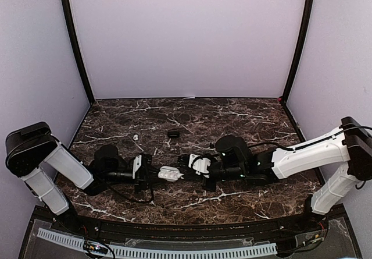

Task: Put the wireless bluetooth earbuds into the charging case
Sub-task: Insert the right earbud into the right side groove of the charging case.

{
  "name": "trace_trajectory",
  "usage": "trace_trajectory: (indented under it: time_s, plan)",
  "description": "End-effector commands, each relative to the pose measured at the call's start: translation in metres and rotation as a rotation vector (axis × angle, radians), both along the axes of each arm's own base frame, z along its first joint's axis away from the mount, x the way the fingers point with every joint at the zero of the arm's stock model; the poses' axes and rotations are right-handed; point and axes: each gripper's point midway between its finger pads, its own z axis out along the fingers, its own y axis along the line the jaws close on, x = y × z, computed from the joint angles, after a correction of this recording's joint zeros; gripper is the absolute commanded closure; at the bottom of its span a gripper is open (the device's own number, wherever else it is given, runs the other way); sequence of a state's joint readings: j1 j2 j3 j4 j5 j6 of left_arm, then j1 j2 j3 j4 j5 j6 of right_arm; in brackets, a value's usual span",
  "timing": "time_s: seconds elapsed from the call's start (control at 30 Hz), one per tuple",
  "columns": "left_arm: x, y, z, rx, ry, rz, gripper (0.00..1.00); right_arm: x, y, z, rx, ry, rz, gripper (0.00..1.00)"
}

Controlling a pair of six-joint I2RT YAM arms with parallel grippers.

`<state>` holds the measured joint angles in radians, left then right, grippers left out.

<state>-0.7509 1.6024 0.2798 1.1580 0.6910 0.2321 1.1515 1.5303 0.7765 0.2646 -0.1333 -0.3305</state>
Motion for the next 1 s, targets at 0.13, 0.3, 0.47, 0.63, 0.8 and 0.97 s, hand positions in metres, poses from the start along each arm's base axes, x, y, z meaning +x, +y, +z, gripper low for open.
trace_trajectory:
  time_s: [0.13,0.3,0.47,0.63,0.8,0.97]
  plan:
    - [0.001,-0.005,0.012,-0.020,-0.024,-0.008,0.99,0.005,0.019,0.023,0.079,-0.030,-0.003,1.00]
    - [0.002,-0.005,0.012,-0.017,-0.020,-0.007,0.99,0.005,0.021,0.020,0.070,-0.030,-0.001,1.00]
    - [0.002,-0.005,0.011,-0.013,-0.017,-0.005,0.99,0.006,0.022,0.018,0.060,-0.033,-0.002,1.00]
    - [0.002,-0.005,0.011,-0.012,-0.016,-0.007,0.99,0.007,0.024,0.017,0.053,-0.041,-0.006,1.00]
    - [0.002,-0.006,0.011,-0.011,-0.014,-0.009,0.99,0.007,0.026,0.018,0.053,-0.045,-0.004,1.00]
    - [0.002,-0.005,0.011,-0.011,-0.015,-0.007,0.99,0.007,0.029,0.008,0.029,-0.039,-0.001,1.00]
